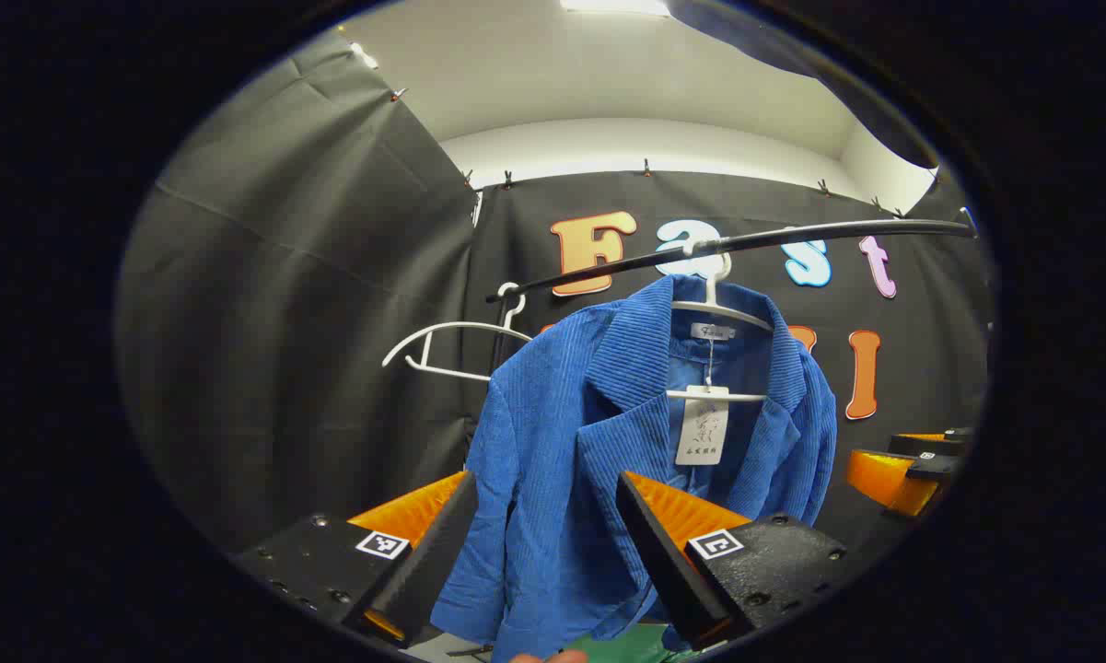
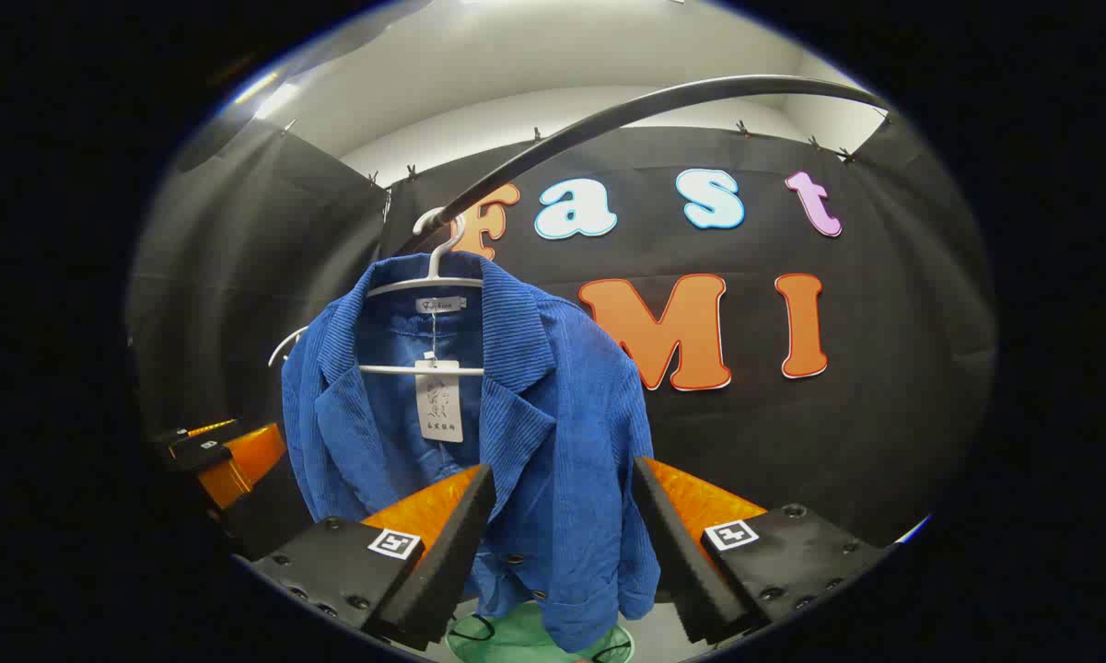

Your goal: Grasp the clothes on the hanger with both hands and then place them into the laundry hamper below.

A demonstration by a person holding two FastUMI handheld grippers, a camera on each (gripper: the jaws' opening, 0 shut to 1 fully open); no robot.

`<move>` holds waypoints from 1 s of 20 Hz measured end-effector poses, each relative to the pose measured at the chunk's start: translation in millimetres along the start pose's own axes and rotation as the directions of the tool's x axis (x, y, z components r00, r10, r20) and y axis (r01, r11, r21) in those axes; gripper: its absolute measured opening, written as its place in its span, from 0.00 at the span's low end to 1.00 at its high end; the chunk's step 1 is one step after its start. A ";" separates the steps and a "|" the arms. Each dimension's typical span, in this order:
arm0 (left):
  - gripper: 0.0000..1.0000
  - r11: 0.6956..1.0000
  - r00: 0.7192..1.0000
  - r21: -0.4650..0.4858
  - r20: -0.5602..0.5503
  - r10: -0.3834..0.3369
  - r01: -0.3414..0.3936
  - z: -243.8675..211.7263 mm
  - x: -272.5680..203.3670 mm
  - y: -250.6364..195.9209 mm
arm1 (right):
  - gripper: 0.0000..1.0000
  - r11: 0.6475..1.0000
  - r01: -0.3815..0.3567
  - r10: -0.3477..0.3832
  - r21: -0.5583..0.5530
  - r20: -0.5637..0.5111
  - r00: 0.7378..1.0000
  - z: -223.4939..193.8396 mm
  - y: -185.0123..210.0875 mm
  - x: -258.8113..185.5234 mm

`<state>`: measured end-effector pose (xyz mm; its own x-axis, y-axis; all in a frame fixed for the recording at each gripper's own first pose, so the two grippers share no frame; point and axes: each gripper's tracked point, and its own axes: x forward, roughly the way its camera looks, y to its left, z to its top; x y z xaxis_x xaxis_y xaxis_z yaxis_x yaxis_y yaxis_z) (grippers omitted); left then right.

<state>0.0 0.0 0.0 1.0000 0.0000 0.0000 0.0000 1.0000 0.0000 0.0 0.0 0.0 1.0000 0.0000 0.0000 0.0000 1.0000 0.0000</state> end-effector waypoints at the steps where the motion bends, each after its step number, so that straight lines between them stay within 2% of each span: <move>1: 0.92 1.000 1.000 0.001 0.002 0.013 -0.013 0.9 -1.3 -2.2 | 0.97 1.000 -0.014 0.014 -0.015 0.004 1.000 0.8 -1.0 1.3; 2: 0.95 1.000 1.000 -0.001 0.003 0.031 -0.031 0.7 -3.1 -4.5 | 0.97 0.999 -0.025 0.026 -0.034 0.007 1.000 1.1 -2.2 4.1; 3: 0.92 0.999 0.999 -0.004 -0.003 0.048 -0.048 -0.6 -5.1 -7.5 | 0.97 0.999 -0.040 0.041 -0.036 0.007 0.999 0.0 -3.9 6.4; 4: 0.95 0.997 0.997 -0.009 -0.008 0.075 -0.075 -2.0 -8.2 -9.6 | 0.97 0.997 -0.069 0.069 -0.022 0.006 0.998 -0.6 -1.0 6.5; 6: 0.92 0.990 0.990 -0.014 -0.024 0.137 -0.137 -4.6 -18.1 -11.1 | 0.97 0.990 -0.142 0.142 0.014 -0.001 0.990 -5.1 3.9 10.3; 8: 0.92 0.987 0.987 -0.030 -0.026 0.156 -0.157 -6.8 -26.0 -16.6 | 0.97 0.984 -0.178 0.178 0.029 -0.008 0.984 -11.0 1.6 15.8; 9: 0.92 0.986 0.986 -0.035 -0.028 0.164 -0.165 -8.0 -28.6 -18.7 | 1.00 0.980 -0.193 0.194 0.043 -0.013 0.981 -12.8 0.9 17.6; 10: 0.92 0.984 0.984 -0.032 -0.037 0.176 -0.177 -10.2 -32.3 -18.9 | 0.97 0.977 -0.205 0.207 0.058 -0.022 0.978 -15.3 1.3 18.1; 12: 0.99 0.982 0.982 -0.015 -0.035 0.187 -0.188 -9.4 -37.7 -21.7 | 0.97 0.976 -0.204 0.206 0.076 -0.023 0.978 -16.2 -4.5 17.8; 14: 0.92 0.983 0.983 -0.001 -0.030 0.183 -0.183 -9.9 -40.4 -25.3 | 0.97 0.979 -0.186 0.188 0.078 -0.015 0.982 -15.6 -12.7 16.4; 16: 0.95 0.985 0.985 -0.010 -0.030 0.169 -0.170 -9.0 -41.3 -26.7 | 0.97 0.984 -0.167 0.167 0.068 0.002 0.986 -11.3 -20.6 13.5; 17: 0.92 0.986 0.986 -0.021 -0.029 0.163 -0.163 -8.5 -40.9 -26.4 | 0.97 0.986 -0.158 0.158 0.058 0.011 0.987 -9.0 -22.5 12.9; 20: 0.92 0.986 0.987 -0.046 -0.029 0.156 -0.158 -9.3 -39.8 -19.7 | 0.97 0.988 -0.151 0.150 0.025 0.028 0.988 -4.5 -17.9 8.5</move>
<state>-39.8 -19.7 -9.3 0.9873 0.1563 -0.0292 -0.1575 0.9865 -0.0458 8.5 -17.9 -4.5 0.9883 0.1500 0.0276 -0.1507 0.9883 0.0246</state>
